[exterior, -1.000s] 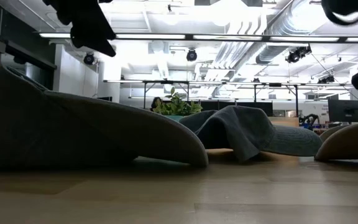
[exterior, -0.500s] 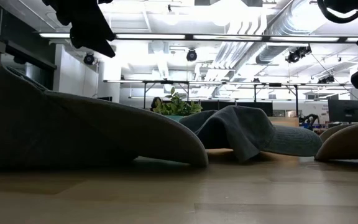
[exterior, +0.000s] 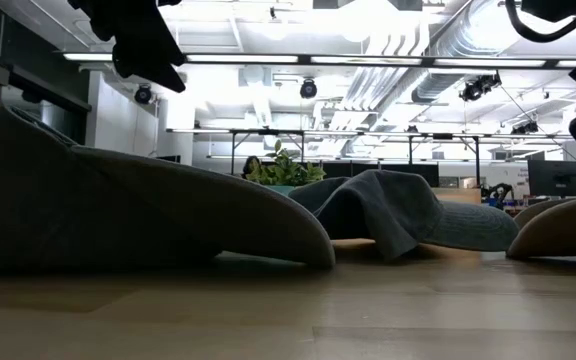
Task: Pick & Place hat
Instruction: Put the brown cap into the light green bin
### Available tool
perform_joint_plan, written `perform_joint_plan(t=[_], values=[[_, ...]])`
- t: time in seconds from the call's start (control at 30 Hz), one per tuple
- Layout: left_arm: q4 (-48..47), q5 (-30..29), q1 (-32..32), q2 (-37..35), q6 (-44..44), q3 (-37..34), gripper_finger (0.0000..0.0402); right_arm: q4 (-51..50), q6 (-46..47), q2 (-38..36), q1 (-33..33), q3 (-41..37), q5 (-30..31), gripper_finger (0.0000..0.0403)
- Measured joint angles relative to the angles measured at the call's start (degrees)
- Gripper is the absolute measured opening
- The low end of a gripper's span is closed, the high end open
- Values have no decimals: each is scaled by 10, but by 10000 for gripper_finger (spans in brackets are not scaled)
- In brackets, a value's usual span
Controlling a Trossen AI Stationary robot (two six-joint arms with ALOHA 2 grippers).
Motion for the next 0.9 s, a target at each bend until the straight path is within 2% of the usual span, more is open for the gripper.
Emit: perform_joint_plan(t=[0.27,0.57,0.9], values=[[0,0,0,0,0,0,248,1,5,0,0,30,15,1],[0,10,0,0,-1,0,248,2,16,0,-3,80,97,0],[1,11,0,0,-3,0,248,37,21,0,-70,85,168,0]])
